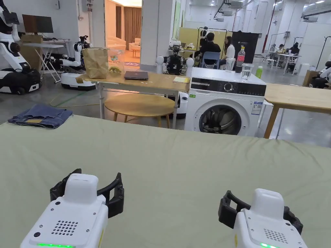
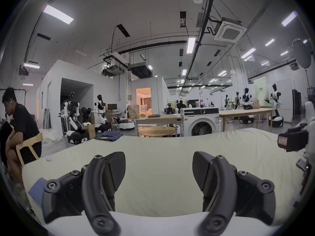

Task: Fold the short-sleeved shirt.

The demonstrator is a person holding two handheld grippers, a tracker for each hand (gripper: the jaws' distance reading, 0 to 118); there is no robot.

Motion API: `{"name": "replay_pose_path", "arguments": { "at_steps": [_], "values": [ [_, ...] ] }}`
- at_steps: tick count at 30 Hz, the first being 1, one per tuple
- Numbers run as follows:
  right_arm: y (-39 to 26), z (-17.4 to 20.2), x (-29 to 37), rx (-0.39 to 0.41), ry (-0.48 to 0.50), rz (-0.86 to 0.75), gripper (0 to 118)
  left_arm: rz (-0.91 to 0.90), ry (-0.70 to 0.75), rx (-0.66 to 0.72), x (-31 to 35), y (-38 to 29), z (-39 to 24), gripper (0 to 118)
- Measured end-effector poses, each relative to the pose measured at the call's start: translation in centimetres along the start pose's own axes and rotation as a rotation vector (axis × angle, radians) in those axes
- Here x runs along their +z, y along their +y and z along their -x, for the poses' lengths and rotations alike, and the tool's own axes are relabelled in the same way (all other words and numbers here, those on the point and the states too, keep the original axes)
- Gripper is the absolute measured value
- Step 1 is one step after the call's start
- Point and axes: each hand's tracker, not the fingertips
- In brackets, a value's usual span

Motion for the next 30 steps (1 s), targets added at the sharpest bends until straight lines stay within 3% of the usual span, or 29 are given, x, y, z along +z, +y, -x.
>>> {"name": "replay_pose_path", "arguments": {
  "at_steps": [10, 30],
  "values": [
    [-0.1, 0.1, -0.3, 0.015, -0.008, -0.004, 102, 0.029, -0.017, 0.077, -0.1, 0.3, 0.7, 82],
    [-0.6, 0.2, -1.6, 0.017, 0.008, 0.036, 102, 0.061, -0.005, 0.041, -1.1, -0.2, 0.2, 82]
  ]
}}
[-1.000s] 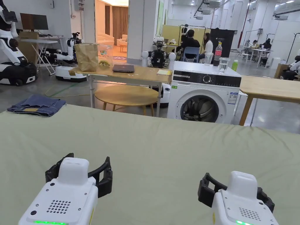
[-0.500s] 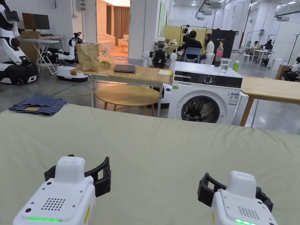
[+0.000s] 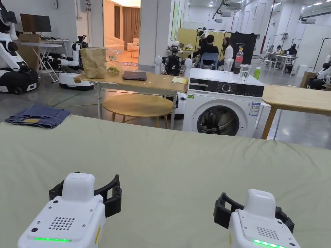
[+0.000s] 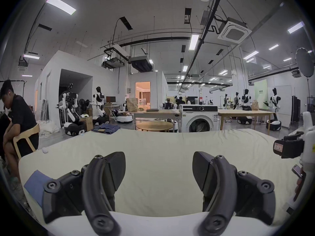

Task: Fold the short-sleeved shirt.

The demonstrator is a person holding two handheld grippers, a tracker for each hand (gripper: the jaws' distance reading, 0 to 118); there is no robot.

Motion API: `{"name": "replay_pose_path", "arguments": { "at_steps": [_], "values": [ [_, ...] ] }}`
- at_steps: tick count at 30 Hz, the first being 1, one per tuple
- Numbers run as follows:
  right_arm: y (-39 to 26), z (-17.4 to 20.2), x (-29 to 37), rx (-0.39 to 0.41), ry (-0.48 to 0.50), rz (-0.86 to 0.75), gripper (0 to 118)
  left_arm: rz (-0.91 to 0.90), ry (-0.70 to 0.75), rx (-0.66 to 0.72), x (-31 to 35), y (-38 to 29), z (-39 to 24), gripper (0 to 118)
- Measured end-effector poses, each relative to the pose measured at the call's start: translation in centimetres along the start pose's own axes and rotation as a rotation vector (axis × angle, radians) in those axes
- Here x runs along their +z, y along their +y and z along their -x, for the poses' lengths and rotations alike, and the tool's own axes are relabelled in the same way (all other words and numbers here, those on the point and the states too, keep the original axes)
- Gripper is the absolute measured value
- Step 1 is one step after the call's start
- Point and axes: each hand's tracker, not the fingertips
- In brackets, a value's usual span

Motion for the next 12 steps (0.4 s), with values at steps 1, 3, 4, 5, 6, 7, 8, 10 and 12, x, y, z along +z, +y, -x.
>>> {"name": "replay_pose_path", "arguments": {
  "at_steps": [1, 3, 4, 5, 6, 7, 8, 10, 12],
  "values": [
    [-0.04, 0.08, 0.04, 0.003, 0.002, 0.001, 102, 0.004, -0.003, -0.002, -0.14, -0.04, -0.03, 82],
    [-0.20, 0.19, -0.04, 0.017, 0.006, 0.001, 102, 0.018, -0.006, -0.008, -0.46, -0.06, -0.07, 82],
    [-0.35, 0.18, -0.06, 0.020, 0.012, -0.005, 102, 0.021, -0.007, -0.011, -0.56, -0.08, -0.09, 82],
    [-0.55, 0.14, 0.04, 0.025, 0.023, -0.024, 102, 0.024, -0.009, -0.015, -0.63, -0.10, -0.09, 82],
    [-0.68, 0.25, 0.14, 0.040, 0.014, -0.038, 102, 0.025, -0.009, -0.018, -0.66, -0.11, -0.09, 82],
    [-0.60, 0.53, 0.13, 0.059, -0.002, -0.035, 102, 0.025, -0.008, -0.021, -0.65, -0.13, -0.09, 82],
    [-0.51, 0.66, 0.10, 0.061, 0.002, -0.023, 102, 0.024, -0.006, -0.023, -0.66, -0.15, -0.08, 82],
    [-0.44, 0.42, 0.20, 0.037, 0.073, 0.002, 102, 0.024, -0.008, -0.023, -0.75, -0.20, -0.01, 82],
    [-0.18, 0.39, 0.07, 0.008, 0.093, 0.045, 102, 0.031, -0.012, -0.021, -0.81, -0.26, 0.10, 82]
  ]
}}
